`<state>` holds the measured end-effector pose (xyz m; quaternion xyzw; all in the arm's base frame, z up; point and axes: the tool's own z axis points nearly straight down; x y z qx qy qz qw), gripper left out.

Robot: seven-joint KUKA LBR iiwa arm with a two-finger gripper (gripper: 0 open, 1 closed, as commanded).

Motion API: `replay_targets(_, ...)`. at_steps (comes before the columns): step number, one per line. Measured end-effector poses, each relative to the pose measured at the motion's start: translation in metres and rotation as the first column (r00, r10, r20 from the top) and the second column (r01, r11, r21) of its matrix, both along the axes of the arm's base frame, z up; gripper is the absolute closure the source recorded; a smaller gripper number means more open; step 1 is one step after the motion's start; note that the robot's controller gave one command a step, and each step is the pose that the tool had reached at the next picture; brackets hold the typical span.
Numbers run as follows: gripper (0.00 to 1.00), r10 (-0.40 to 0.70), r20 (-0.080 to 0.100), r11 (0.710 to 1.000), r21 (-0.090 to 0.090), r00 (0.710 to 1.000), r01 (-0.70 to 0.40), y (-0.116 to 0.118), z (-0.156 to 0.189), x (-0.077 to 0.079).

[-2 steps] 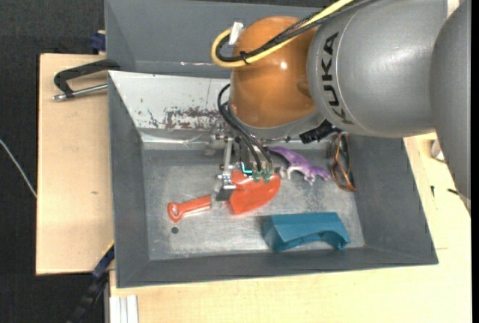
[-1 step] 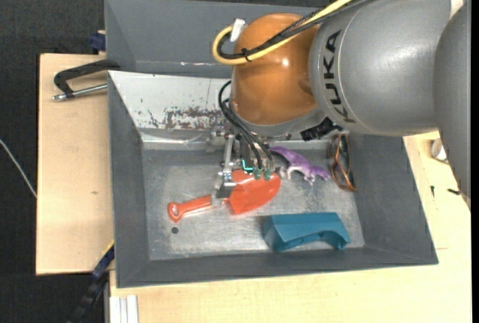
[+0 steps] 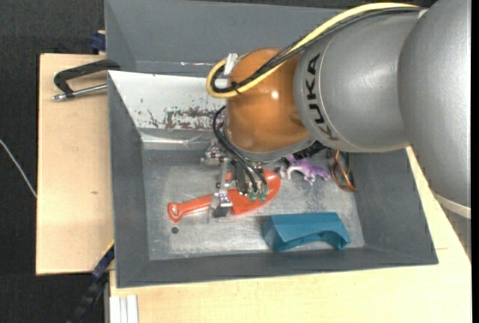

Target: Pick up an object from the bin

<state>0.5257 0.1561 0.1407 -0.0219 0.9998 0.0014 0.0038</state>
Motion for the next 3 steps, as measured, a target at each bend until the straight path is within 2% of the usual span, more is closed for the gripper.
replay_targets(1, 1.00, 0.209, -0.003, 0.978, 0.000, 0.978, -0.209, 0.004, -0.065, 0.007)
replay_targets(2, 1.00, 0.209, -0.004, 0.978, 0.000, 0.978, -0.209, 0.004, -0.065, 0.006)
replay_targets(3, 1.00, 0.241, -0.003, 0.971, -0.002, 0.971, -0.241, 0.025, 0.096, 0.004)
